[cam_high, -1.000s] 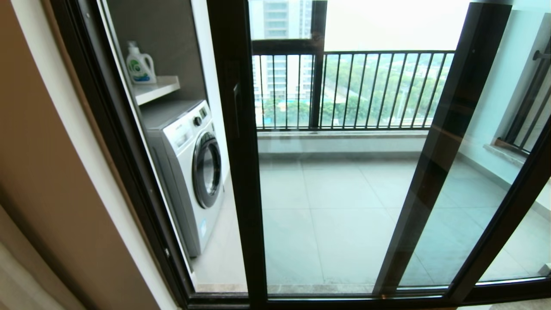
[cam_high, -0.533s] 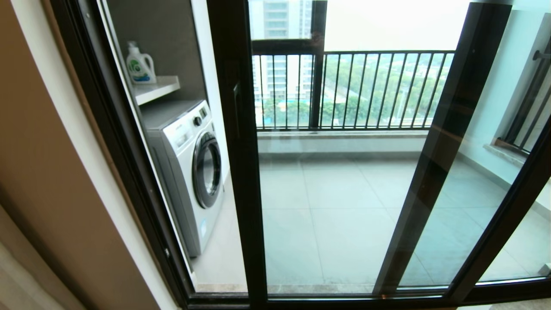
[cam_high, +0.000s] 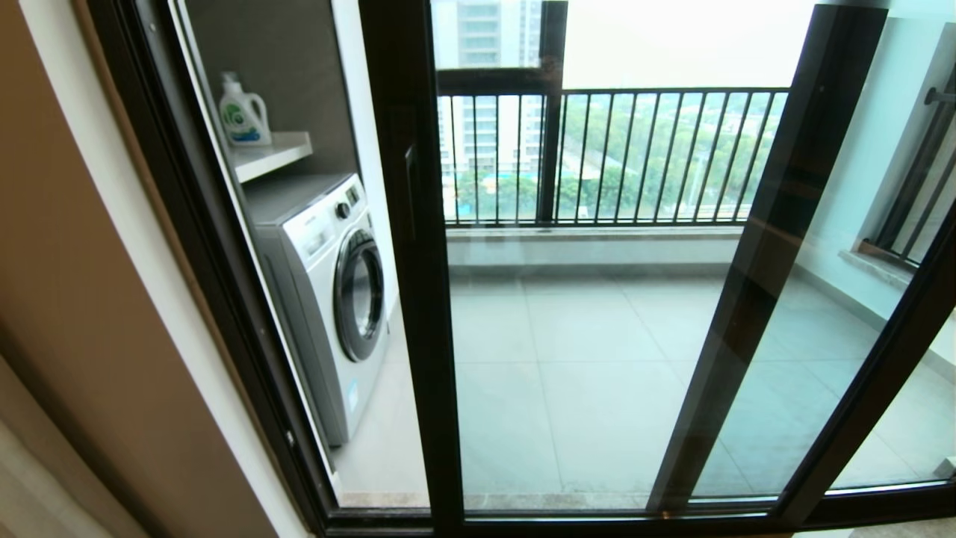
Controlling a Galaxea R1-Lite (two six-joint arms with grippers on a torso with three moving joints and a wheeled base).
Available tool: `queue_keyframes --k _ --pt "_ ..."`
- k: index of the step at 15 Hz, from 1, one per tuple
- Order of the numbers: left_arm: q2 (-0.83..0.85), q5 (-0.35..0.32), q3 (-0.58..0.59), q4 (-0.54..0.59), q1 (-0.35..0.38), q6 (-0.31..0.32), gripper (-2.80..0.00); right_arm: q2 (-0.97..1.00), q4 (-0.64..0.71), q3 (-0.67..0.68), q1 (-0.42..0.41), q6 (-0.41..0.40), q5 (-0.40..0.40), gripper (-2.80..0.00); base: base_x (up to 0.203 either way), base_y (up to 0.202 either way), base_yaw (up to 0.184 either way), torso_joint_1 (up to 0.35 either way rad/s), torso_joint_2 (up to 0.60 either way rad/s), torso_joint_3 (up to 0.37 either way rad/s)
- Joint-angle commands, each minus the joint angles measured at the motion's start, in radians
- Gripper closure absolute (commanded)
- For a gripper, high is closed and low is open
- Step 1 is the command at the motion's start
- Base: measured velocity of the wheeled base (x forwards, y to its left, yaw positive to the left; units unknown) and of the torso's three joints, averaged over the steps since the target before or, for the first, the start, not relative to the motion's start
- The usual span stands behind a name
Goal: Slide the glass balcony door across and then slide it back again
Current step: Close the slid door
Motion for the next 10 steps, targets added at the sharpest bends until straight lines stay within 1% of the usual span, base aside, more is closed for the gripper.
queue_keyframes --k 1,4,6,8,10 --pt "0.263 -0.013 -0.122 -0.044 0.001 0.002 0.00 0.002 0.000 0.012 0.000 -0.001 0.001 0.00 0.000 0.000 0.000 0.000 0.00 0.000" --pt "0.531 -0.055 -0.220 -0.200 0.000 -0.004 0.00 0.002 0.000 0.012 0.000 -0.001 0.001 0.00 0.000 0.000 0.000 0.000 0.00 0.000" --pt "0.707 -0.087 -0.282 -0.315 -0.004 -0.020 0.00 0.002 0.000 0.012 0.000 0.000 0.001 0.00 0.000 0.000 0.000 0.000 0.00 0.000" --pt "0.872 -0.126 -0.335 -0.435 -0.010 -0.056 0.00 0.002 0.000 0.012 0.000 -0.001 0.001 0.00 0.000 0.000 0.000 0.000 0.00 0.000" --pt "1.010 -0.152 -0.397 -0.541 -0.032 -0.091 0.00 0.001 0.000 0.012 0.000 0.000 0.001 0.00 0.000 0.000 0.000 0.000 0.00 0.000"
